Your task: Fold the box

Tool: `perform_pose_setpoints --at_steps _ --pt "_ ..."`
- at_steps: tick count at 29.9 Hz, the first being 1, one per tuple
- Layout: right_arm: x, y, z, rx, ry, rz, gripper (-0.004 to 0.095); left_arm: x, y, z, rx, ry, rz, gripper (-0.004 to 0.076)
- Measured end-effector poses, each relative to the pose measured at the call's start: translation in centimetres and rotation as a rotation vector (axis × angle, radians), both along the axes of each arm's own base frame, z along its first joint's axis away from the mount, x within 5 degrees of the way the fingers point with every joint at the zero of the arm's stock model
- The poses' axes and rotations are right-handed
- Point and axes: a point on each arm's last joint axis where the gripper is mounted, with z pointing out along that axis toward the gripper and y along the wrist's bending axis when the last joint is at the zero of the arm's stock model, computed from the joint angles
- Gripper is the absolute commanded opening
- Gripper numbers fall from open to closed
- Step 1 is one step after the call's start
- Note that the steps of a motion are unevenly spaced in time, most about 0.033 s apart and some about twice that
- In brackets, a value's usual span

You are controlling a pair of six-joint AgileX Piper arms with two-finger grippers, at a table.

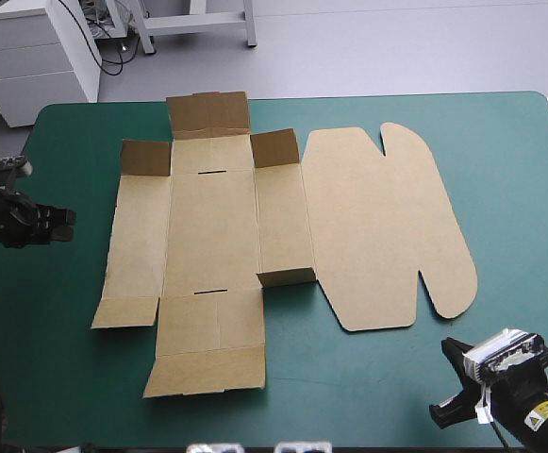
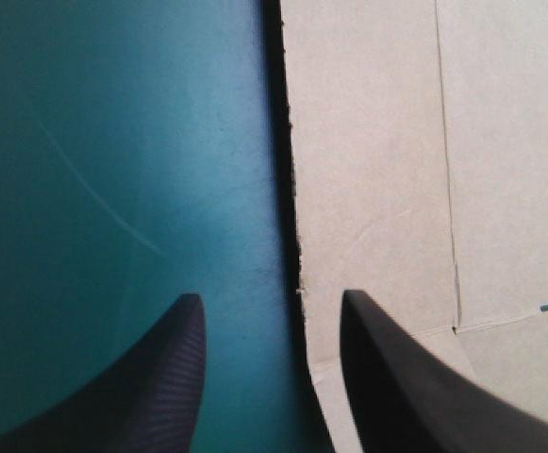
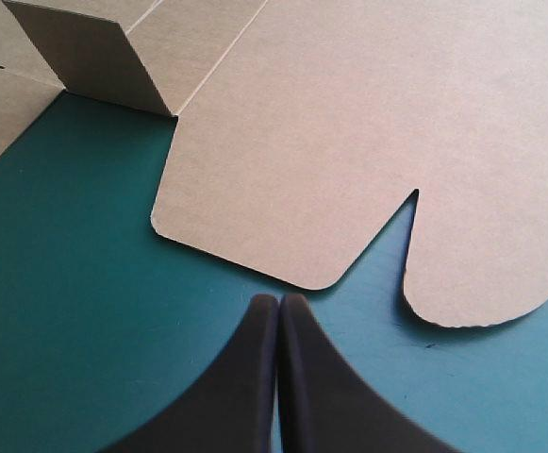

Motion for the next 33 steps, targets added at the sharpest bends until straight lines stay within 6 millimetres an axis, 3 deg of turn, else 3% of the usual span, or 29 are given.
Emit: perform_pose_setpoints --at_steps 7,13,17,23,33 --pt "0.0 0.0 0.0 0.000 0.000 0.000 -0.0019 0.6 -0.7 -4.0 -0.135 0.060 -0.055 0.0404" --pt "0.0 0.0 0.0 0.000 0.001 0.000 -0.0019 0.4 -1.2 -7.0 -0.196 0.083 -0.072 0.0516" --pt "0.0 0.0 0.0 0.000 0.001 0.000 -0.0019 0.4 -1.3 -9.0 -0.224 0.102 -0.054 0.0520" --pt "0.0 0.0 0.0 0.002 0.002 -0.002 -0.0019 0.5 -1.5 -10.5 -0.251 0.106 -0.076 0.0520" --pt "0.0 0.0 -0.1 0.002 0.003 -0.002 -0.0019 1.6 -2.3 -12.7 -0.459 0.139 -0.104 0.0519"
